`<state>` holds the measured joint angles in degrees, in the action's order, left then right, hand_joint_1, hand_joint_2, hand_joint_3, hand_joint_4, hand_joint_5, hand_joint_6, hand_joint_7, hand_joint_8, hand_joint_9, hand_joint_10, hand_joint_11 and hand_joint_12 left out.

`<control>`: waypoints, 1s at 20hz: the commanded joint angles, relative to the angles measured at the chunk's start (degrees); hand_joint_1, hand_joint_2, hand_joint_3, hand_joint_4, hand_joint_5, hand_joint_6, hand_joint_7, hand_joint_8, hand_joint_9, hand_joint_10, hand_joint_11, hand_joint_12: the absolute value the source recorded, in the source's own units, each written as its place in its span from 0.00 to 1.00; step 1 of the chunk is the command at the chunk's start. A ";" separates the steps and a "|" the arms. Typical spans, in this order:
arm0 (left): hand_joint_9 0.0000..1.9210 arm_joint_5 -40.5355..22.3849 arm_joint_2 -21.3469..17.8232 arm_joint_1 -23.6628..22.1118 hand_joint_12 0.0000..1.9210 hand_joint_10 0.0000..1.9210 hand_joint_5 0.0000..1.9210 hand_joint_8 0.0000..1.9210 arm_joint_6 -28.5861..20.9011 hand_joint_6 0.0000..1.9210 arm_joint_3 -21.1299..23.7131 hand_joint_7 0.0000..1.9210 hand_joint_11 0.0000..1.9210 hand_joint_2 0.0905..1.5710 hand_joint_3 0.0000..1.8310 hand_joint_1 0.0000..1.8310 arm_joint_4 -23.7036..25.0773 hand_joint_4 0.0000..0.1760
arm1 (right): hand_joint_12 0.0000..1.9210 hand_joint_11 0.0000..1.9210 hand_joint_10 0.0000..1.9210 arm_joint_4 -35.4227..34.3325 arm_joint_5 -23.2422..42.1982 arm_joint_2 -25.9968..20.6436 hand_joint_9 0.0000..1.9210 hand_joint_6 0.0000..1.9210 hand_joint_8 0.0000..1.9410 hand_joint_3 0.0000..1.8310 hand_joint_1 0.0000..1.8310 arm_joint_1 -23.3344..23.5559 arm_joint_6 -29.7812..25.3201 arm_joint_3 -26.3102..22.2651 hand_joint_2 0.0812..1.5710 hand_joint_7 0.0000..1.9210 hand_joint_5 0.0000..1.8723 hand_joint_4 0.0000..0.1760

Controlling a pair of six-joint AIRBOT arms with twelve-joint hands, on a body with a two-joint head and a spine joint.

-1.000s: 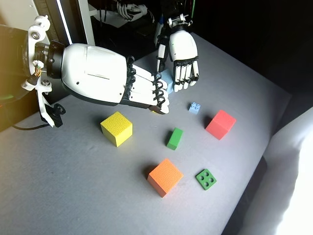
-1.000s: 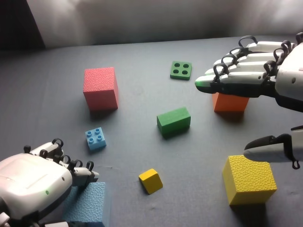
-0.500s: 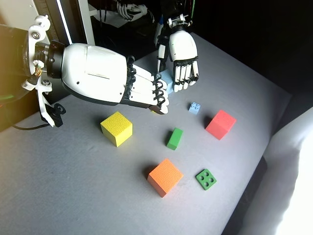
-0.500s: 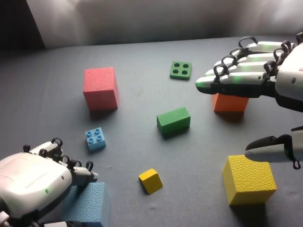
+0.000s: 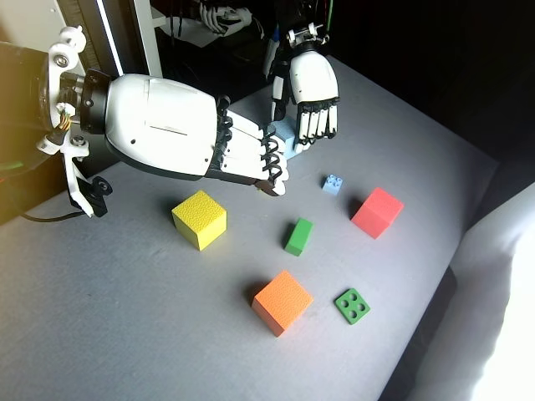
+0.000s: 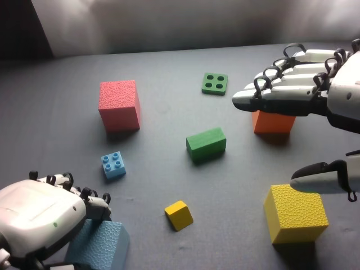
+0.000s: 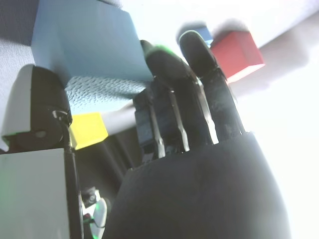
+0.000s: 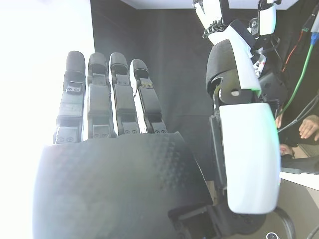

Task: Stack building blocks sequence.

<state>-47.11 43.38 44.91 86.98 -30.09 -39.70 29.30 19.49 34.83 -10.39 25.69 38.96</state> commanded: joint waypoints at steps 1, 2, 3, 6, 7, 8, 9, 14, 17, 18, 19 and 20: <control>0.30 -4.68 0.01 -0.60 0.75 0.79 0.42 0.84 0.44 0.59 -0.21 0.37 0.18 0.78 0.00 0.73 1.45 0.00 | 0.19 0.00 0.00 -1.40 6.10 -0.60 0.07 0.00 0.00 0.00 0.30 0.88 -0.17 -0.12 0.73 0.08 0.08 0.00; 0.28 -4.68 0.01 -0.86 0.79 0.84 0.39 0.81 0.44 0.61 -0.21 0.38 0.14 0.79 0.00 0.72 1.38 0.00 | 0.18 0.00 0.00 -1.40 6.09 -0.60 0.07 0.00 0.00 0.00 0.32 0.88 -0.12 -0.12 0.72 0.08 0.08 0.00; 0.29 -4.68 0.02 -1.14 0.78 0.82 0.40 0.78 0.44 0.58 -0.21 0.41 0.14 0.78 0.00 0.73 1.20 0.00 | 0.20 0.00 0.00 -1.40 6.09 -0.60 0.08 0.00 0.00 0.00 0.31 0.88 -0.09 -0.12 0.72 0.09 0.09 0.00; 0.29 -4.67 0.33 -2.36 0.73 0.80 0.39 0.83 0.51 0.60 -0.45 0.38 0.15 0.79 0.00 0.72 0.72 0.00 | 0.25 0.00 0.00 -1.40 6.10 -0.59 0.09 0.00 0.00 0.00 0.32 0.88 0.03 -0.11 0.72 0.10 0.11 0.00; 0.30 -4.63 0.38 -2.82 0.71 0.80 0.40 0.82 0.64 0.61 -0.55 0.39 0.15 0.78 0.00 0.72 0.50 0.00 | 0.24 0.00 0.00 -1.40 6.11 -0.59 0.08 0.00 0.00 0.00 0.32 0.88 0.03 -0.11 0.72 0.10 0.10 0.00; 0.30 -4.53 0.38 -3.32 0.74 0.80 0.41 0.80 0.78 0.58 -0.69 0.40 0.15 0.78 0.00 0.73 0.22 0.00 | 0.21 0.00 0.00 -1.41 6.14 -0.59 0.08 0.00 0.00 0.00 0.30 0.89 0.03 -0.11 0.72 0.09 0.09 0.00; 0.30 -3.98 0.38 -4.23 0.75 0.67 0.42 0.79 1.04 0.58 -0.95 0.40 0.13 0.77 0.00 0.67 0.01 0.00 | 0.19 0.00 0.00 -1.41 6.14 -0.59 0.07 0.00 0.00 0.00 0.30 0.89 0.03 -0.11 0.72 0.08 0.08 0.00; 0.32 3.73 1.10 -11.54 0.71 0.57 0.43 0.78 4.21 0.58 -3.65 0.40 0.15 0.77 0.00 0.64 -1.37 0.00 | 0.26 0.00 0.01 -1.41 6.33 -0.58 0.10 0.00 0.00 0.00 0.31 0.89 0.02 -0.10 0.71 0.11 0.10 0.00; 0.33 8.52 2.21 -16.53 0.68 0.51 0.43 0.72 7.57 0.62 -5.73 0.40 0.15 0.76 0.00 0.64 -3.17 0.01 | 0.25 0.00 0.00 -1.41 6.37 -0.57 0.09 0.00 0.00 0.00 0.31 0.89 -0.01 -0.10 0.72 0.10 0.09 0.00; 0.32 9.90 2.68 -18.21 0.71 0.51 0.42 0.74 8.38 0.62 -6.62 0.39 0.13 0.77 0.00 0.64 -3.93 0.00 | 0.20 0.00 0.00 -1.42 6.44 -0.57 0.07 0.00 0.00 0.00 0.28 0.90 -0.04 -0.10 0.74 0.09 0.08 0.00; 0.32 10.52 3.07 -19.40 0.72 0.52 0.43 0.75 8.84 0.59 -7.33 0.39 0.15 0.76 0.00 0.64 -4.50 0.00 | 0.17 0.00 0.00 -1.42 6.49 -0.55 0.07 0.00 0.00 0.00 0.28 0.90 -0.19 -0.10 0.74 0.08 0.07 0.00; 0.33 11.08 3.41 -20.41 0.72 0.53 0.44 0.75 9.15 0.57 -7.94 0.41 0.15 0.76 0.00 0.65 -5.03 0.00 | 0.19 0.00 0.00 -1.42 6.56 -0.55 0.07 0.00 0.00 0.00 0.28 0.90 -0.29 -0.10 0.74 0.09 0.09 0.00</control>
<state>-32.03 47.18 24.84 96.20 -38.09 -46.44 29.30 19.86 34.83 -10.39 25.67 38.96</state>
